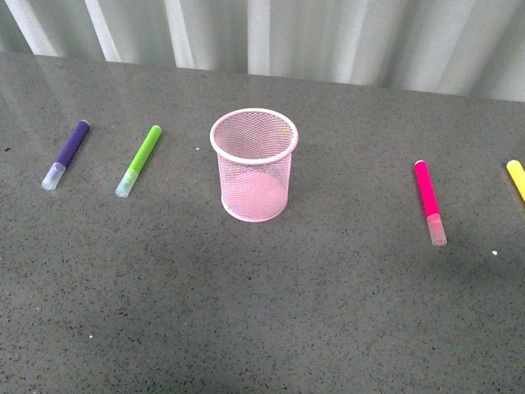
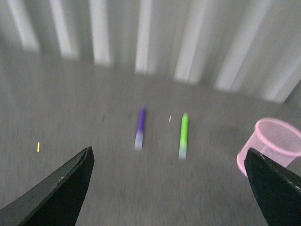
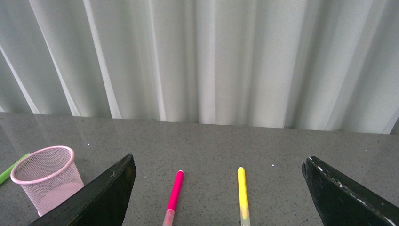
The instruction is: Insert purple and pink pens into pink cup
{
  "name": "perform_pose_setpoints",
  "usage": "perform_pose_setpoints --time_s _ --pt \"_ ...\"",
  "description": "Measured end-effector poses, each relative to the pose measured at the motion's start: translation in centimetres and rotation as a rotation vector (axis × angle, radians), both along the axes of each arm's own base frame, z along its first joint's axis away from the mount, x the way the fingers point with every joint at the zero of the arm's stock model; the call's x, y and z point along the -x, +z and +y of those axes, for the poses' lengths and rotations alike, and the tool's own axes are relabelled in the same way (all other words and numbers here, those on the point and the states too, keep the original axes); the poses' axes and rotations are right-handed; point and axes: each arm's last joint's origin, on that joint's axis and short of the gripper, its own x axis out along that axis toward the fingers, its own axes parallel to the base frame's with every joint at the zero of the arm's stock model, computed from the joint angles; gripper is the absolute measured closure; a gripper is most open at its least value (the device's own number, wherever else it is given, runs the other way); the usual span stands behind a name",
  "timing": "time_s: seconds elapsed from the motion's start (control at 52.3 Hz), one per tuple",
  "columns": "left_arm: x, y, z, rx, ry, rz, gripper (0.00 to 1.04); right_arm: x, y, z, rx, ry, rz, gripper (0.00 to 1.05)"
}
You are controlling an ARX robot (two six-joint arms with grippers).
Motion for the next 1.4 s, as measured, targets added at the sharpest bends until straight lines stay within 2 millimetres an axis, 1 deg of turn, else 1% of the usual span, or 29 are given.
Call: perform_pose_setpoints --time_s 0.057,0.115,0.21,0.287,0.306,0.344,0.383,0.421,0.44,0.536,0.574,0.67,0.689,0.804,0.918,1.091,1.186,1.397 --pt "-0.6 -0.3 0.1 0.115 0.049 0.096 0.07 0.0 0.0 0.0 0.000 0.000 0.000 0.07" --pt "-1.6 -0.2 0.3 0.211 0.030 0.113 0.07 0.0 0.0 0.0 0.000 0.000 0.000 0.07" --pt "-3.5 1.4 0.9 0.262 -0.001 0.068 0.07 0.0 0.0 0.0 0.000 0.000 0.000 0.07" --pt "-6.2 3.4 1.6 0.279 -0.057 0.021 0.07 0.0 0.0 0.0 0.000 0.000 0.000 0.07" --pt "-6.5 3.5 1.7 0.278 -0.070 0.020 0.07 0.0 0.0 0.0 0.000 0.000 0.000 0.07" --pt "-8.1 4.2 2.0 0.264 -0.103 0.013 0.07 0.0 0.0 0.0 0.000 0.000 0.000 0.07" --pt "-9.8 4.6 2.4 0.256 -0.136 0.020 0.07 0.0 0.0 0.0 0.000 0.000 0.000 0.07" --pt "-11.5 4.5 2.8 0.240 -0.155 0.039 0.07 0.0 0.0 0.0 0.000 0.000 0.000 0.07" --pt "-11.9 4.5 2.9 0.236 -0.156 0.045 0.07 0.0 0.0 0.0 0.000 0.000 0.000 0.07" --pt "-17.6 2.9 4.0 0.171 -0.182 0.144 0.07 0.0 0.0 0.0 0.000 0.000 0.000 0.07" --pt "-19.5 2.1 4.3 0.136 -0.194 0.171 0.07 0.0 0.0 0.0 0.000 0.000 0.000 0.07" --pt "-22.6 0.7 4.6 0.074 -0.226 0.215 0.07 0.0 0.0 0.0 0.000 0.000 0.000 0.07" --pt "-22.9 0.5 4.6 0.068 -0.230 0.220 0.07 0.0 0.0 0.0 0.000 0.000 0.000 0.07" --pt "-26.1 -1.8 4.7 -0.001 -0.252 0.293 0.07 0.0 0.0 0.0 0.000 0.000 0.000 0.07" --pt "-28.2 -4.0 4.8 -0.067 -0.261 0.350 0.07 0.0 0.0 0.0 0.000 0.000 0.000 0.07" --pt "-30.3 -6.5 4.7 -0.123 -0.302 0.422 0.07 0.0 0.0 0.0 0.000 0.000 0.000 0.07" --pt "-31.2 -7.5 4.7 -0.152 -0.323 0.444 0.07 0.0 0.0 0.0 0.000 0.000 0.000 0.07" --pt "-33.5 -8.3 4.8 -0.208 -0.337 0.466 0.07 0.0 0.0 0.0 0.000 0.000 0.000 0.07"
